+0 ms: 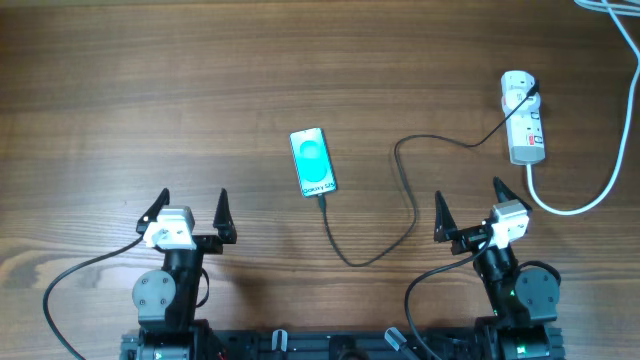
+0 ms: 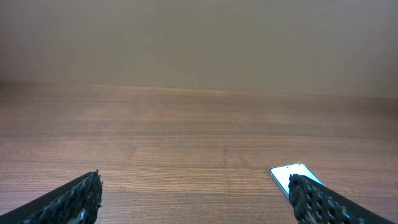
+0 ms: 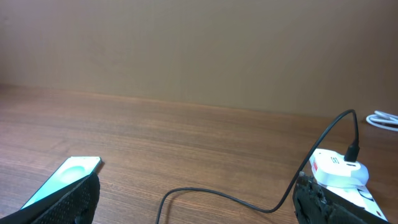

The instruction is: Plug charger to phone and switch on socket

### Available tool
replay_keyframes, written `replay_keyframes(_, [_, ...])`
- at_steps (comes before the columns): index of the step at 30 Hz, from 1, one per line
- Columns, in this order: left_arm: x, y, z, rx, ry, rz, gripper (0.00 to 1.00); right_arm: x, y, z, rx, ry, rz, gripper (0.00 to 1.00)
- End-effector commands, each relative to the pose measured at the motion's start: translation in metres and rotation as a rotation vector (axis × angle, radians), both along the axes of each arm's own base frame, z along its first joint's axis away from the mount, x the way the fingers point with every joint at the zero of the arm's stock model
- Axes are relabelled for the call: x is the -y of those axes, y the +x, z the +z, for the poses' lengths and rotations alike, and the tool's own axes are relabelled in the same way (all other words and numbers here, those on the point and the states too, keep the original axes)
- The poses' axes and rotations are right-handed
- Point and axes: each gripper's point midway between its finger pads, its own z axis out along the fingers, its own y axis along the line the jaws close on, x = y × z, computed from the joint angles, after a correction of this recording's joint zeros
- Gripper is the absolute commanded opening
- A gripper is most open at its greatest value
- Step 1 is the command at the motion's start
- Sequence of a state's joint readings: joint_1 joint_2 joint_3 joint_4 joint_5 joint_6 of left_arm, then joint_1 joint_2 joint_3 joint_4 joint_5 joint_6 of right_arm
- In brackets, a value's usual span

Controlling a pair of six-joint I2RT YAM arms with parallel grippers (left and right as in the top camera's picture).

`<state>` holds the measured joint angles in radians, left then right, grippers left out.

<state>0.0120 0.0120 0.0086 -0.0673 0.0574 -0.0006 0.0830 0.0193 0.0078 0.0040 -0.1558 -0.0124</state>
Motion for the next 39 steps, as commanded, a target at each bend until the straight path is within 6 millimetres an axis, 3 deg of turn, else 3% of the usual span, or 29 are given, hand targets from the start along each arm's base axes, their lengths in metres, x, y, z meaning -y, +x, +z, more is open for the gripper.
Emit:
replay_keyframes(1, [0.0028, -0.0005, -0.0007, 0.002, 0.015, -0.015, 1.00, -0.0004, -0.0009, 0.0037, 0.021, -0.005, 0.001, 1.00])
replay_keyframes(39, [0.0028, -0.0005, -0.0007, 0.002, 0.015, -0.015, 1.00, -0.0005, -0.0009, 0.0037, 0.021, -0.005, 0.002, 1.00])
